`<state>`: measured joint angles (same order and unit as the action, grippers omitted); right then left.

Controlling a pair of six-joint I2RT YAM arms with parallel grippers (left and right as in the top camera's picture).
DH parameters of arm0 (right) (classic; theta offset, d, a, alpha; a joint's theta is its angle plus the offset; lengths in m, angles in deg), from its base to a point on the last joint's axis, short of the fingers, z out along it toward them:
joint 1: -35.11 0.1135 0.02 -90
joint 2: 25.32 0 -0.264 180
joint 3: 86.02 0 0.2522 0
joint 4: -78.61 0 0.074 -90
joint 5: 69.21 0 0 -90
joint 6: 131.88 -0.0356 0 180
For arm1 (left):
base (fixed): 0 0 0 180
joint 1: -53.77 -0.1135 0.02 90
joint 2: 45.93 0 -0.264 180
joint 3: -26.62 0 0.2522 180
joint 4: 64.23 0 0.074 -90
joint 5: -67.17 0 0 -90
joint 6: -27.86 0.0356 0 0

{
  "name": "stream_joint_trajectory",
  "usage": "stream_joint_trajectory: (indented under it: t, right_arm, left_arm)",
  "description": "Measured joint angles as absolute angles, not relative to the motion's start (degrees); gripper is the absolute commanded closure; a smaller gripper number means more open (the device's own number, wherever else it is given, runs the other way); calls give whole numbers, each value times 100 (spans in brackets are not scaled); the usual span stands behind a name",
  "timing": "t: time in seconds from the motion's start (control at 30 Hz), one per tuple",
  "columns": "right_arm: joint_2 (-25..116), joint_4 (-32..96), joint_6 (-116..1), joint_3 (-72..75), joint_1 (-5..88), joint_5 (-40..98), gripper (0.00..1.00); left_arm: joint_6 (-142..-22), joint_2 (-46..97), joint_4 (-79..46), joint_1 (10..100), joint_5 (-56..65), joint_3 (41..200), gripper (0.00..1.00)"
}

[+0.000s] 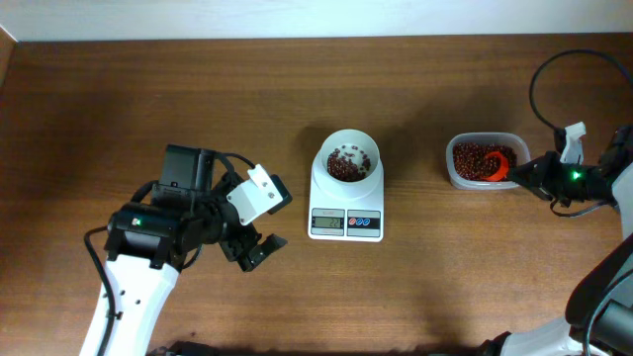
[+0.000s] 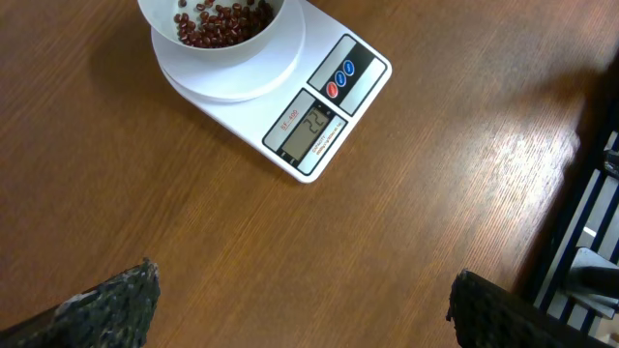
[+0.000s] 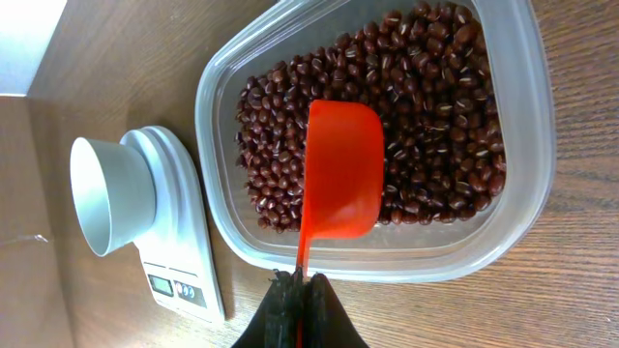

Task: Scoop and weigh 50g on scale

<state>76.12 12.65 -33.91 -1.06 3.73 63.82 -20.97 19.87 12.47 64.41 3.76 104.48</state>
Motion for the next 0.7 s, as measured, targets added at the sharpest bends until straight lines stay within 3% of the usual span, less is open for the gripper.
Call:
stream_joint_trajectory:
  t: [0.7]
  right_arm:
    - [7612, 1153, -2904, -106, -326, 7300, 96]
  left_arm:
    - [-2095, 1987, 1247, 6441, 376, 10448, 1]
